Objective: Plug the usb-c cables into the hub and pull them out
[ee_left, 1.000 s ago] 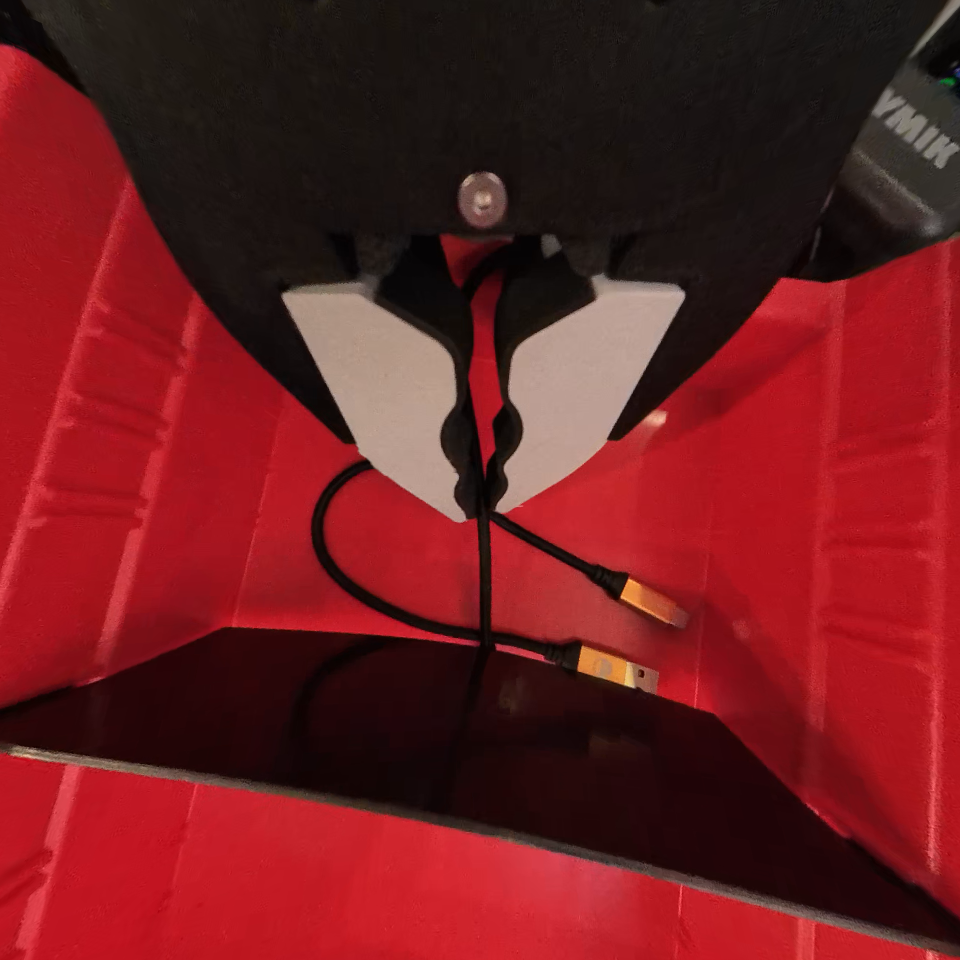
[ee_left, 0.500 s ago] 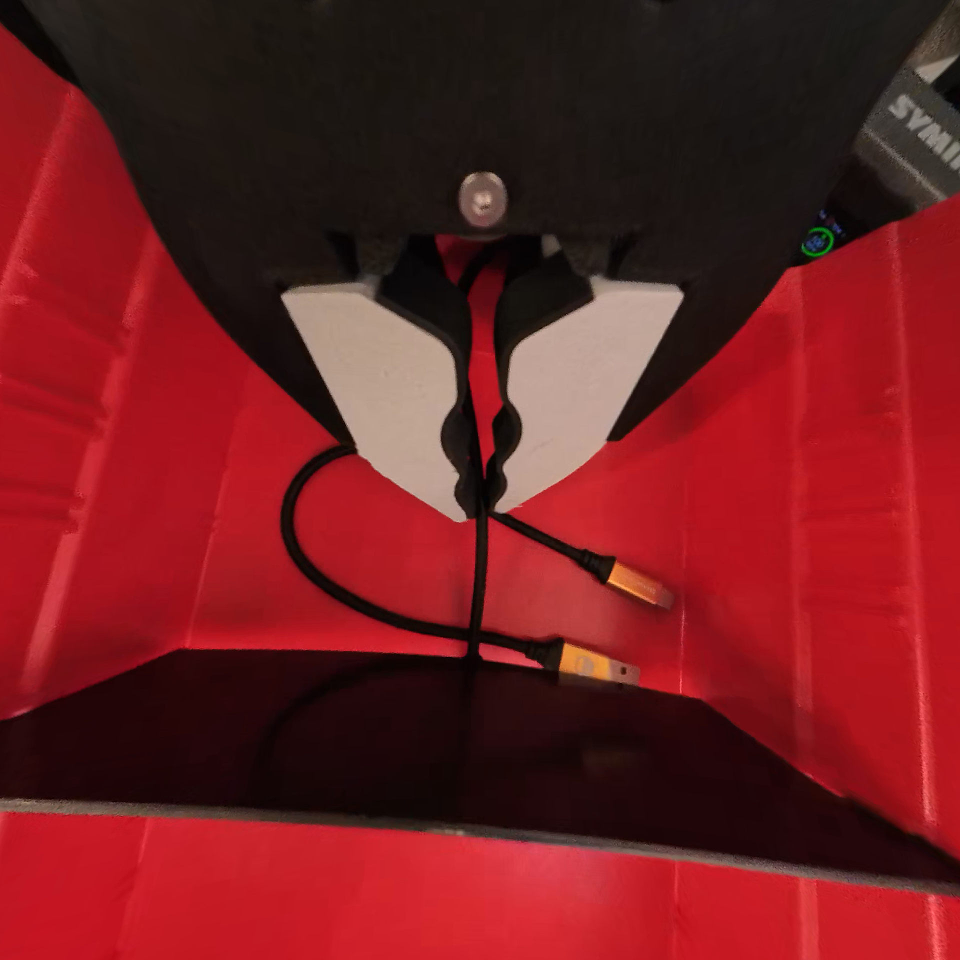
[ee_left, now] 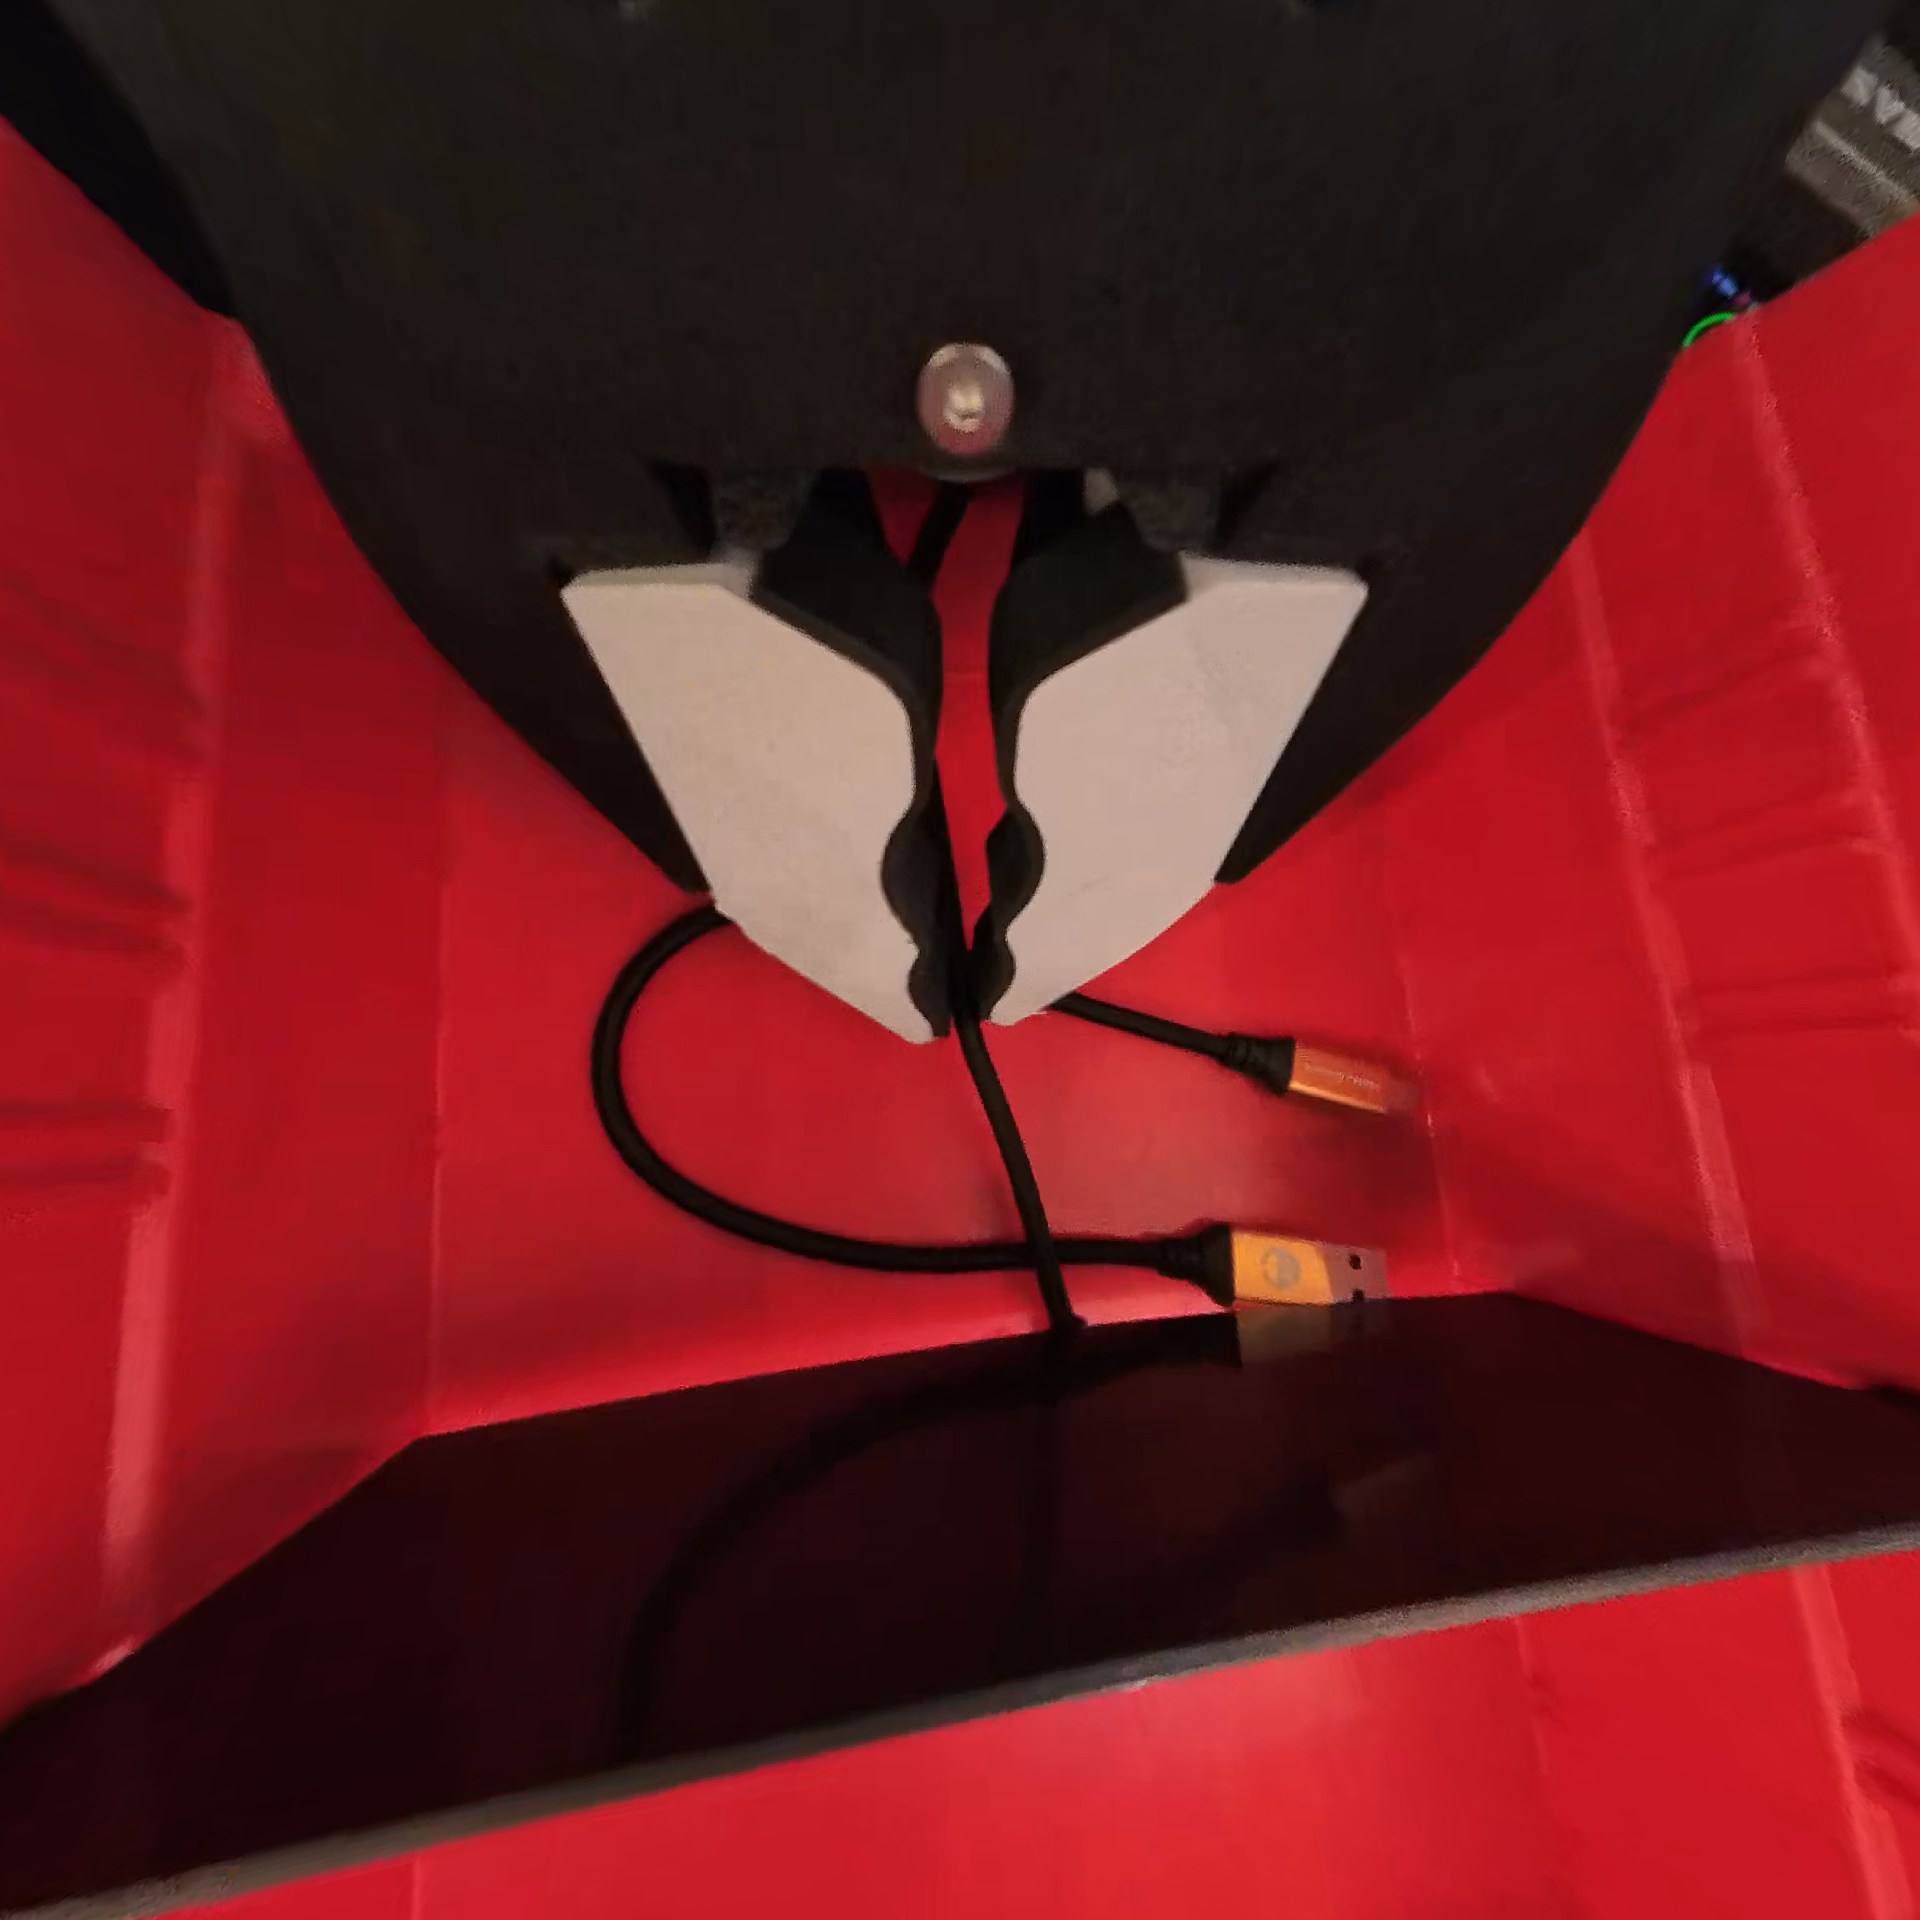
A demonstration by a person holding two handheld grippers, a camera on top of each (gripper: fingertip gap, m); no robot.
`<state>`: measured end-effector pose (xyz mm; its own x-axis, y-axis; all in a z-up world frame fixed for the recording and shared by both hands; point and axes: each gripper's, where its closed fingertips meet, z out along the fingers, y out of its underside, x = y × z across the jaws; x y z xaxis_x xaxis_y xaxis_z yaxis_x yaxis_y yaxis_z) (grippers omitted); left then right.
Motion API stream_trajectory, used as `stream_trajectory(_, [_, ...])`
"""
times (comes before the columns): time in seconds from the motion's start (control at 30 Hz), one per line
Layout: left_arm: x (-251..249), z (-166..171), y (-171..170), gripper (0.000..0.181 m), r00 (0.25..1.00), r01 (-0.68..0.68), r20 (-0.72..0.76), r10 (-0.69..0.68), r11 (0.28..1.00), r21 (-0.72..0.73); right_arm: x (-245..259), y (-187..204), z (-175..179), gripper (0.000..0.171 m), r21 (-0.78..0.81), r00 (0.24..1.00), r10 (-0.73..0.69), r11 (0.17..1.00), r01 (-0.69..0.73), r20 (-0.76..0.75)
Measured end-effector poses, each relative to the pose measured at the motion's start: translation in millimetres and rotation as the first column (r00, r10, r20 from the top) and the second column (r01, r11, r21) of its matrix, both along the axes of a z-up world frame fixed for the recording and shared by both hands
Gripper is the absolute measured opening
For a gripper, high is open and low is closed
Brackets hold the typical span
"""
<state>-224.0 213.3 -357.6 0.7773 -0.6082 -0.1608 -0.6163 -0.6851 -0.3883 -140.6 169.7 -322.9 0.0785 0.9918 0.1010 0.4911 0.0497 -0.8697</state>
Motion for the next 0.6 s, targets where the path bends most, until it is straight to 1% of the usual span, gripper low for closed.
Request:
stream_trajectory(0.1, [8.3,-5.9,-6.3,0.003,0.997,0.065,-0.046,-0.067,0.997,-0.039,1.2,5.4,0.3,0.000,-0.006,1.000,-0.029,1.000,0.029,-0.003])
stream_trajectory(0.23, [24.3,-6.2,-16.7,0.002,0.986,0.156,-0.049,-0.160,0.984,-0.082,0.6,10.2,-1.7,0.000,0.003,0.999,-0.044,0.999,0.044,0.010])
stream_trajectory(0.27, [25.8,-6.2,-16.7,0.002,0.987,0.152,-0.035,-0.156,0.985,-0.086,0.6,10.7,-1.6,0.000,0.002,0.999,-0.045,0.999,0.045,0.009])
stream_trajectory(0.33, [27.5,-5.4,-17.3,0.002,0.988,0.156,0.019,-0.155,0.983,-0.099,0.9,10.7,-0.3,0.000,-0.003,0.999,-0.045,0.999,0.045,-0.001])
stream_trajectory(0.37, [28.5,-2.7,-16.4,0.002,0.986,0.163,0.033,-0.160,0.983,-0.079,1.2,11.2,0.6,0.000,-0.005,0.999,-0.047,0.999,0.047,-0.007])
stream_trajectory(0.43, [34.8,9.9,-15.7,0.003,0.979,0.165,0.128,-0.160,0.986,-0.029,2.0,12.6,1.2,0.000,-0.014,0.999,-0.053,0.998,0.053,-0.012])
stream_trajectory(0.5, [35.8,25.2,-12.9,0.002,0.963,0.139,0.229,-0.140,0.990,0.020,2.4,13.8,0.5,0.000,-0.010,0.998,-0.055,0.998,0.055,-0.008])
stream_trajectory(0.6, [28.5,41.8,-11.7,0.002,0.943,0.114,0.309,-0.126,0.992,0.056,3.1,15.9,0.3,0.000,-0.007,0.998,-0.061,0.998,0.061,-0.006])
